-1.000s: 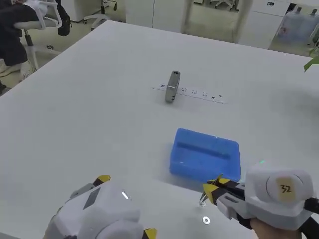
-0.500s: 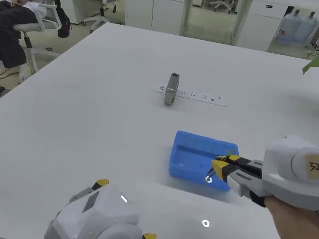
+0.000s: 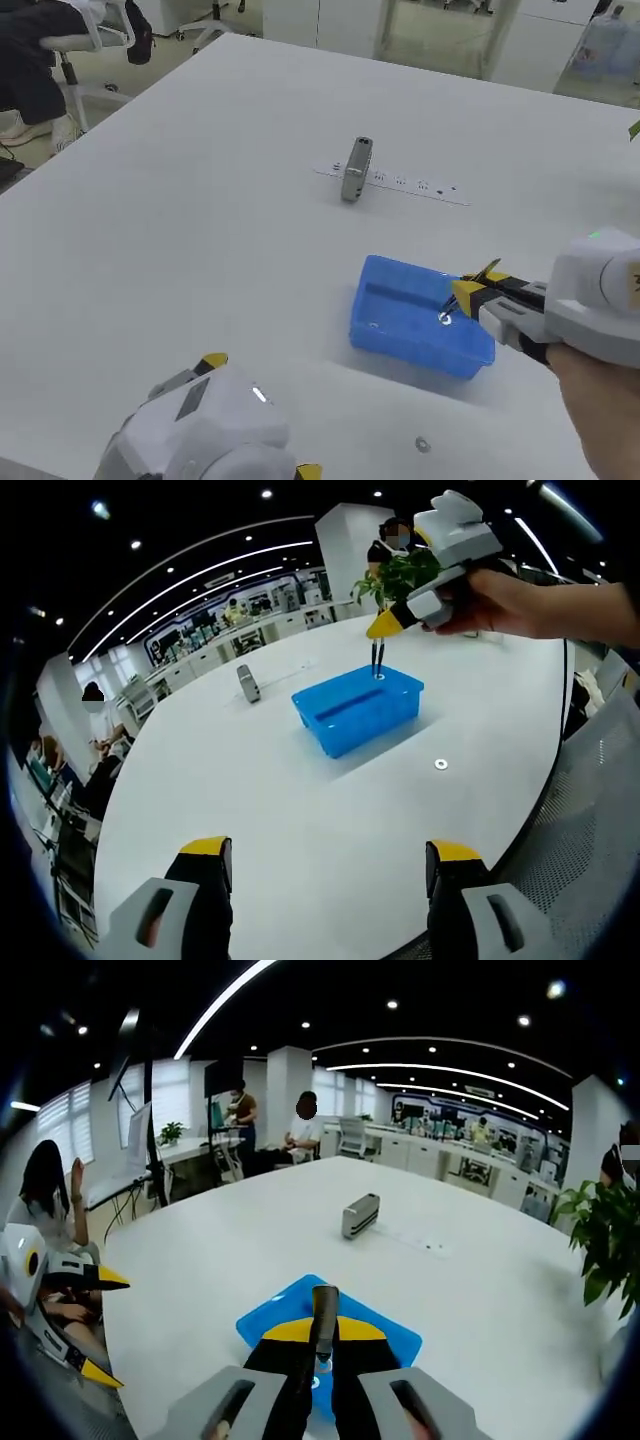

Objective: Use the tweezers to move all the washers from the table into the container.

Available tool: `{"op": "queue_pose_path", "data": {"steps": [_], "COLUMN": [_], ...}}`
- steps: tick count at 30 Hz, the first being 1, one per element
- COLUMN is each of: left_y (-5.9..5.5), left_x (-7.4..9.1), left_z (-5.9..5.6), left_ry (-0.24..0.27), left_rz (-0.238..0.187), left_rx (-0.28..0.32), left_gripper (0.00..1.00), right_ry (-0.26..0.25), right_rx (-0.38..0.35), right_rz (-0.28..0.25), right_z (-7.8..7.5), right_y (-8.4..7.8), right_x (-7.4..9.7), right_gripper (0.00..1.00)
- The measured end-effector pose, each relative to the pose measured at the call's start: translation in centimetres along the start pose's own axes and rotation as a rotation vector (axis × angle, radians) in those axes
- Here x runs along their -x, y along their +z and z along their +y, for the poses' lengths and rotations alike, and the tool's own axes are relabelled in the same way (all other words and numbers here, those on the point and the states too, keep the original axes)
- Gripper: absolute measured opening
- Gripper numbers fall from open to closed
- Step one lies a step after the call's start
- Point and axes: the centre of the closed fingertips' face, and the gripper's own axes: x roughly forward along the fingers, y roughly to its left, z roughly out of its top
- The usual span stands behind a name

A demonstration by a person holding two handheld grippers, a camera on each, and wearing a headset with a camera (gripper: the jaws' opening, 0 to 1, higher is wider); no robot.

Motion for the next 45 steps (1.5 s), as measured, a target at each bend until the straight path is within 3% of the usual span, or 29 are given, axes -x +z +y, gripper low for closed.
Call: {"op": "queue_pose_path", "data": {"steps": [8,20,28,33,45], "left_y": [-0.1,-0.3,-0.3,-0.4,-0.2], "left_x": [0.0,-0.1,-0.1,-0.1,-0.1], "left_z": [0.0,0.0,0.0,0.0,0.0], "left_ry": [-0.003,0.000,0.001,0.004,0.008], "left_rz": [0.006,0.022,0.022,0.024,0.018], "left_rx": [0.009,-0.007,-0.008,-0.013,-0.020], "left_gripper": [0.81,0.81,0.81,0.81,0.81], "right_ry": [-0.022,-0.015,-0.005,-0.025,-0.060], "right_rx": [-0.024,-0.038,-0.069,-0.084,0.056], "right_rz": [0.087,0.139,0.134,0.090,-0.024], "right_z": [-0.5,-0.5,-0.4,-0.6,0.8], "right_y": [-3.7,-6.0,-6.0,-5.0,-0.6], "right_x": [-1.8,-3.0,-2.6,-1.5,2.8], "right_gripper": [0.01,0.01,0.02,0.03,0.03]}}
